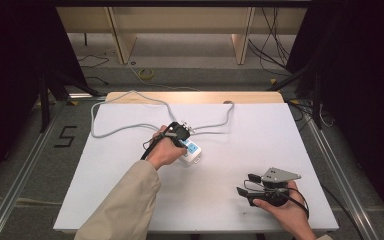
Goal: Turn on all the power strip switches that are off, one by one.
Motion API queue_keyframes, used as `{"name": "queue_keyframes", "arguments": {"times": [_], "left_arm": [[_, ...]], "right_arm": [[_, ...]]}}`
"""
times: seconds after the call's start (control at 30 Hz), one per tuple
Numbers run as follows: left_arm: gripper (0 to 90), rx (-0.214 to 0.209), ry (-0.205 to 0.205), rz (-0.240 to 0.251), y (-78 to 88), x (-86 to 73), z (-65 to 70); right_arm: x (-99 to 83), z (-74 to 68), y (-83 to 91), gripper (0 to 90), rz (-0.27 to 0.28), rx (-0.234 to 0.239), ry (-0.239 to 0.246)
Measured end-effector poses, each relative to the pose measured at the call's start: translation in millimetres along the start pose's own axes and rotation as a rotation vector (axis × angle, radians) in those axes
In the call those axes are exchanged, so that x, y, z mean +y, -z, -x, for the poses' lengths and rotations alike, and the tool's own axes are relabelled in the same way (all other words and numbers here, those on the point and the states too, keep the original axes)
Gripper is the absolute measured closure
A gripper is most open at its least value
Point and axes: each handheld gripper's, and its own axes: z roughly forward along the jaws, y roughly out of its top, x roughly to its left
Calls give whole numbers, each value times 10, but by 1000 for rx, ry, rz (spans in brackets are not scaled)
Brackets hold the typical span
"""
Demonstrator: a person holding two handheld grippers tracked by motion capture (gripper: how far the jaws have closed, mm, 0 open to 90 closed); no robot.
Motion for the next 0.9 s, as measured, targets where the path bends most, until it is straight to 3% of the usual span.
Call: {"name": "queue_keyframes", "arguments": {"times": [0.53, 0.73, 0.9], "left_arm": [[899, -22, 0, -18, -22, 13, 14], [900, -10, -18, -33, -27, 13, 1], [900, -8, -9, -28, -37, 22, 9]], "right_arm": [[1, 1, 1, 334, 0, 2, -1], [4, -1, 2, 334, 3, 1, 1], [6, -2, 2, 334, 4, 0, 0]]}}
